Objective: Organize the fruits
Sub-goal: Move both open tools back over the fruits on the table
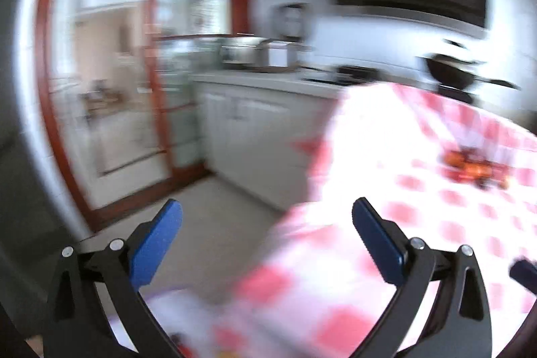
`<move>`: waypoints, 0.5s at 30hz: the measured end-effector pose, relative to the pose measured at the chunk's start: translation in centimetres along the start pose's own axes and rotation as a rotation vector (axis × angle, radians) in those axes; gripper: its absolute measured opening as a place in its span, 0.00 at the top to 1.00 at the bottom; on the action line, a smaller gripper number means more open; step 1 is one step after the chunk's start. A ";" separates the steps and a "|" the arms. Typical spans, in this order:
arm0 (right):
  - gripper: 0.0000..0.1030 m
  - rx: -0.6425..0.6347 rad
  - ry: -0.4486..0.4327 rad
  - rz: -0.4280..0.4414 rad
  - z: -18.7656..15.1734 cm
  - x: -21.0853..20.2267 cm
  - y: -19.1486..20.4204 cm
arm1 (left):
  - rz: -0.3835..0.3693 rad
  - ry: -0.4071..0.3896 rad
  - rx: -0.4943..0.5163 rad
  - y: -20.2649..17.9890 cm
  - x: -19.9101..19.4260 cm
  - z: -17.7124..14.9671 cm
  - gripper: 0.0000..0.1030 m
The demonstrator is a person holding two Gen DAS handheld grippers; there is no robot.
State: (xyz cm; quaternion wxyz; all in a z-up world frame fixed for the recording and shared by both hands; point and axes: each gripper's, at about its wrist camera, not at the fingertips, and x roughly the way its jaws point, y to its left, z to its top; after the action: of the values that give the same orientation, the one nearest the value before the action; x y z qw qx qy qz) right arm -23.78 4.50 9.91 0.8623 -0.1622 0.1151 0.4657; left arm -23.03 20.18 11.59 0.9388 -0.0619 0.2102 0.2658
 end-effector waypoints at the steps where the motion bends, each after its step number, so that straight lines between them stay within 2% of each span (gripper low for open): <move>1: 0.16 0.027 -0.002 -0.033 -0.3 -0.6 -1.8 | -0.081 0.014 0.017 -3.0 0.9 0.6 0.02; 4: 0.16 0.170 0.003 -0.168 -1.4 -2.5 -9.4 | -0.199 0.041 0.050 -10.3 3.8 1.2 0.02; 6: 0.16 0.242 0.012 -0.235 -2.4 -3.1 -13.1 | -0.247 0.064 0.075 -15.3 5.7 0.9 0.02; 9: 0.16 0.357 0.059 -0.344 -5.0 -3.9 -19.6 | -0.324 0.148 0.117 -23.6 10.1 0.5 0.02; 13: 0.16 0.475 0.134 -0.448 -8.4 -4.5 -25.9 | -0.338 0.222 0.106 -30.8 14.4 -0.5 0.02; 15: 0.16 0.599 0.144 -0.479 -10.2 -4.9 -29.6 | -0.336 0.241 0.083 -33.3 15.7 -0.5 0.02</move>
State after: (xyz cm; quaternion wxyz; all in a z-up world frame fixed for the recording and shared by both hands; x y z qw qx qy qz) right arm -2.04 -18.38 7.33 0.9455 0.0423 0.2649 0.1844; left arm 6.38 -0.79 4.54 0.9397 -0.0886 0.3186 0.0871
